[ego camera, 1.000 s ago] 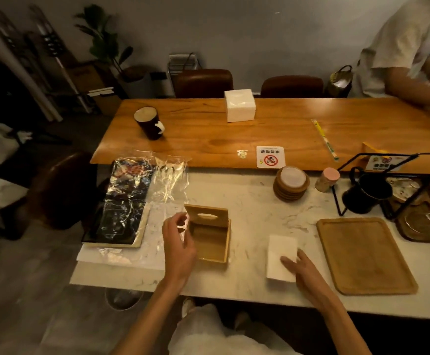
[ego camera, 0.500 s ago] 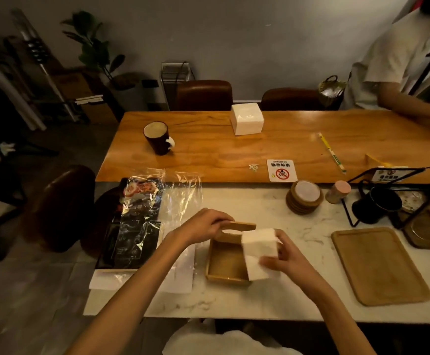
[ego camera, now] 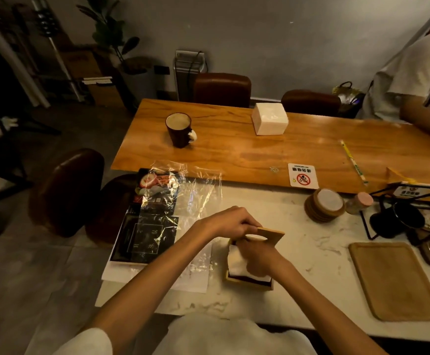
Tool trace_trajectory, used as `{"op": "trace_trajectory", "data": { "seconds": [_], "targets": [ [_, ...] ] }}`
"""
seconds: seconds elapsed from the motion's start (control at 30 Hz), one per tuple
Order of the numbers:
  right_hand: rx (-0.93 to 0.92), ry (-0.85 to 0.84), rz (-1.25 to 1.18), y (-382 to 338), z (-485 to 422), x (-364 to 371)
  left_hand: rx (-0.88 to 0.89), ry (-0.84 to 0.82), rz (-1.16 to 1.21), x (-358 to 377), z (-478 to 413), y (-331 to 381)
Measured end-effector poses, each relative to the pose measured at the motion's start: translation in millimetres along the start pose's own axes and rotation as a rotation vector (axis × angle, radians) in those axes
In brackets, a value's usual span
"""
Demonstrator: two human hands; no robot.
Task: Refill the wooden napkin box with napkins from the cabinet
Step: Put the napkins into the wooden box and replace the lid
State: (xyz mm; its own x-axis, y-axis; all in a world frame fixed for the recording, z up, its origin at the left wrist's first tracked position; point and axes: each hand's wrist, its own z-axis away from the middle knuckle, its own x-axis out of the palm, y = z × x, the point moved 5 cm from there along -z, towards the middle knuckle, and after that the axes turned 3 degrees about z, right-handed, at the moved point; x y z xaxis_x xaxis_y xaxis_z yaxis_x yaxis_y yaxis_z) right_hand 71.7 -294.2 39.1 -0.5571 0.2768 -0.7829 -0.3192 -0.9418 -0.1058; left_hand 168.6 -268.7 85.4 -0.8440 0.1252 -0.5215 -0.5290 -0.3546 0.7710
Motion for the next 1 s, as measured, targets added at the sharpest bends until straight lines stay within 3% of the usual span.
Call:
{"op": "trace_trajectory", "data": {
  "seconds": [0.2, 0.47, 0.8, 1.0],
  "targets": [
    [-0.009, -0.158, -0.26, 18.5, -7.7, 20.5, -0.018, 0.028, -0.014, 1.9, -3.1, -5.5],
    [0.059, -0.287, -0.188, 16.4, -31.2, 49.0, -0.014, 0.039, -0.021, 4.0, -3.1, -4.2],
    [0.155, -0.301, -0.33, 20.4, -45.5, 48.4, -0.012, 0.09, -0.042, 6.8, -0.9, -4.6],
    [0.127, -0.273, -0.257, 19.0, -43.3, 53.0, -0.009, 0.119, -0.055, 8.1, 1.7, -3.5]
  ]
}}
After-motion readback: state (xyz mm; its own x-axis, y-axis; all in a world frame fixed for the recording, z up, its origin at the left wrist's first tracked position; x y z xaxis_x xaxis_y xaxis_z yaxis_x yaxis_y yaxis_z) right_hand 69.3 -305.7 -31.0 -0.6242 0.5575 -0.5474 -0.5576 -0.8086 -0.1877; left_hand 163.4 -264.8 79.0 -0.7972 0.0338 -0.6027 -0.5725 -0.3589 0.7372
